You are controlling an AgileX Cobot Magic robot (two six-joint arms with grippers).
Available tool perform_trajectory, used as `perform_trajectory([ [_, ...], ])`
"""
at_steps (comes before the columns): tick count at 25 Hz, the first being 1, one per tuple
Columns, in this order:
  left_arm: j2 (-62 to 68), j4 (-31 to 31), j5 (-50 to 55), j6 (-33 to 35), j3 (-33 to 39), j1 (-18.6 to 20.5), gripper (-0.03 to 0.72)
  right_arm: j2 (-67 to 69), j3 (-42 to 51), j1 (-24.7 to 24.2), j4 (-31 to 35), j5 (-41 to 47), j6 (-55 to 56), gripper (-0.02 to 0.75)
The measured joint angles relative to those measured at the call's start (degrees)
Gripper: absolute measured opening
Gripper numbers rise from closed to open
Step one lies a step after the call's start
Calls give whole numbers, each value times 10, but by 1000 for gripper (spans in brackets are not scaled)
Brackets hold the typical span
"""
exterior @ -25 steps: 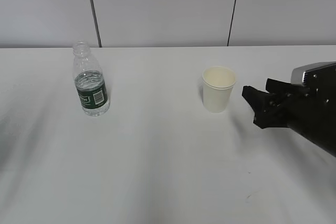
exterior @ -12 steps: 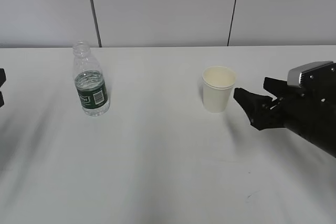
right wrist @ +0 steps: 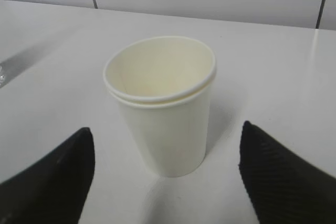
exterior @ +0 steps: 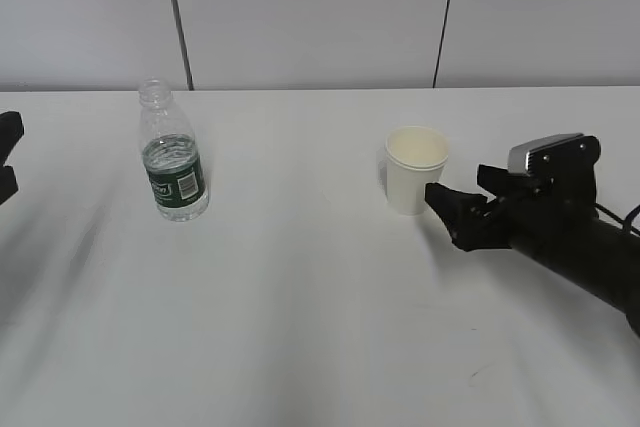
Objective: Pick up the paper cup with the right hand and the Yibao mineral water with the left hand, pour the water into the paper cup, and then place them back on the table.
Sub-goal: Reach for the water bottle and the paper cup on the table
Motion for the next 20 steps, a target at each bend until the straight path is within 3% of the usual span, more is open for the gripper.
perform_trajectory([
  [20,0,1,-11,0,0,0,468,137,-165,1,-57,0,60,670],
])
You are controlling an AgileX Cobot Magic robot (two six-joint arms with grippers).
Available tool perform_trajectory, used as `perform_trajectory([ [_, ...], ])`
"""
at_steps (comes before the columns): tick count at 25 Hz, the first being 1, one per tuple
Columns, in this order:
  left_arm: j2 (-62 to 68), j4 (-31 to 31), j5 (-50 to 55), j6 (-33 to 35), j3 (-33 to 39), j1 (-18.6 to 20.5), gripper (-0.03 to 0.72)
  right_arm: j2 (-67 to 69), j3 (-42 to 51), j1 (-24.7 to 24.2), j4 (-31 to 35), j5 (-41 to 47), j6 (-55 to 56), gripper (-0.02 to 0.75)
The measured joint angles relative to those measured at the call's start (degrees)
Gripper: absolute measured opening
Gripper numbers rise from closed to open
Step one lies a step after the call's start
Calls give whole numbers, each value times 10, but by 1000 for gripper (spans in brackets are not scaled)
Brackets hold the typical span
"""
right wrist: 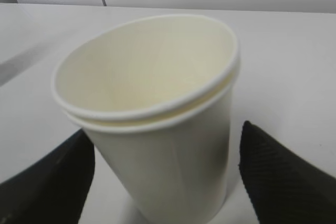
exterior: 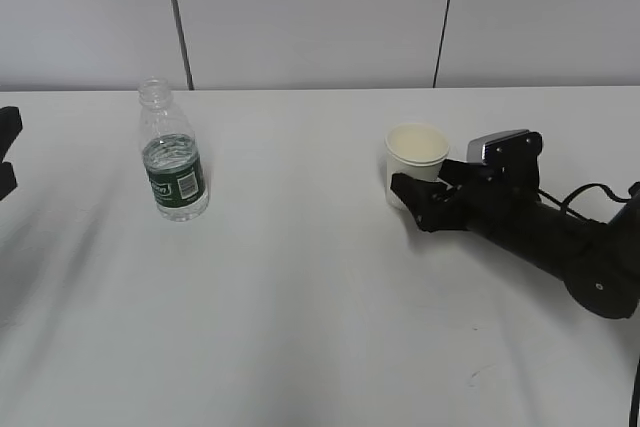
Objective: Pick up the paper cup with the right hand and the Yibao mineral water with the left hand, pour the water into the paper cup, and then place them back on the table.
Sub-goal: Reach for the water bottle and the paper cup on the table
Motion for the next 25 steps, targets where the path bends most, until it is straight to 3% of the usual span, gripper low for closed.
perform_trajectory([
  [25,0,2,-15,0,0,0,468,6,-45,1,-36,0,27,670],
])
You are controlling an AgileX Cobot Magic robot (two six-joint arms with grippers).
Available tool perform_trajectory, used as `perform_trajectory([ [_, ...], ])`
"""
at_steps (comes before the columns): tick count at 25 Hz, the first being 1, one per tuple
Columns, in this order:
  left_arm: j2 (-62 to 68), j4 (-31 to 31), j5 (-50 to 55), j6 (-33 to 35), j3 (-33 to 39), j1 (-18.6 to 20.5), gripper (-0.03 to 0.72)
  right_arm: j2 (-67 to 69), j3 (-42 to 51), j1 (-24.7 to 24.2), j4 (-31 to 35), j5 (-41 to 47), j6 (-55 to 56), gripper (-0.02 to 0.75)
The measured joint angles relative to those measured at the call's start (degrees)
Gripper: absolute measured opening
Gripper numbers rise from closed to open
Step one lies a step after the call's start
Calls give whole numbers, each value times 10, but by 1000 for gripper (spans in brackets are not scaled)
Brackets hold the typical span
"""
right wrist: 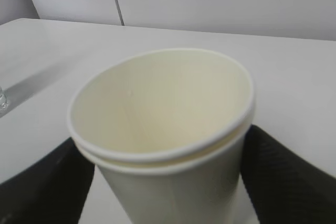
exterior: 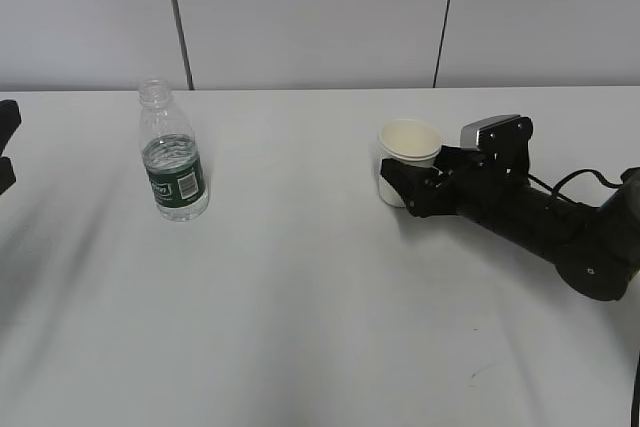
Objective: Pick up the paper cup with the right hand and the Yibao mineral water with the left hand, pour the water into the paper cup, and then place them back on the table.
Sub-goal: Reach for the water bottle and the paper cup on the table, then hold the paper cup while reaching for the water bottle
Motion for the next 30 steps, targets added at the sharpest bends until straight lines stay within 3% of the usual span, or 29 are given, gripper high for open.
perform_trajectory([
  [30,0,26,-3,-16,0,0,468,42,-34,0,-4,4,9,663],
])
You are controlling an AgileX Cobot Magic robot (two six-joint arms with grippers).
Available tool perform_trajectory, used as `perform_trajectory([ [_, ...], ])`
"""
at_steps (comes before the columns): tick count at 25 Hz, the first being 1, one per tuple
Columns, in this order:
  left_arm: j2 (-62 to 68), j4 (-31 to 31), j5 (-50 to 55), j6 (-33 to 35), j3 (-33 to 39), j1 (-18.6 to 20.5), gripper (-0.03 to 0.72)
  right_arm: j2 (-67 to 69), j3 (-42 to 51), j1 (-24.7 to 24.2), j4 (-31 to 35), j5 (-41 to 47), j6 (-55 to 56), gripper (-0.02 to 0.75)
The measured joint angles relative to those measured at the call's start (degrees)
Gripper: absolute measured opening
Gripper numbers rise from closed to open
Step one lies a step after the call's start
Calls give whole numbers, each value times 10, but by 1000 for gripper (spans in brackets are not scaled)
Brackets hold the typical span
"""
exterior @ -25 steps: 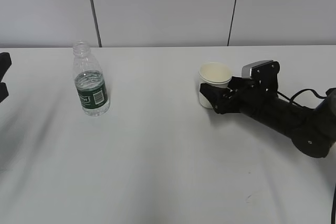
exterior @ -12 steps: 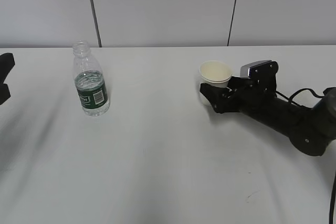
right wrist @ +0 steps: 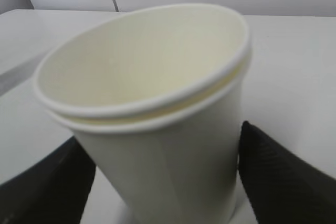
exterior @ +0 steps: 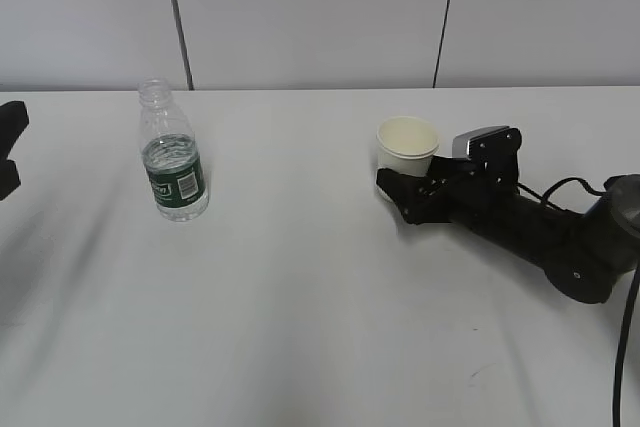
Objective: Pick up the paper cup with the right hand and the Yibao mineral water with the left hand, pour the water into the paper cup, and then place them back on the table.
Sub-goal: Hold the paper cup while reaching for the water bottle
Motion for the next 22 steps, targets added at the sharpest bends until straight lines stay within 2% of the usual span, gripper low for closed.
perform_trajectory([
  [9,30,16,-3,-5,0,0,468,0,-1,0,0,-2,1,554],
  [16,63,89,-18,-29,0,0,468,0,-1,0,1,-2,1,543],
  [22,115,108,-72,-44,0,0,468,0,-1,0,-13,-3,1,542],
])
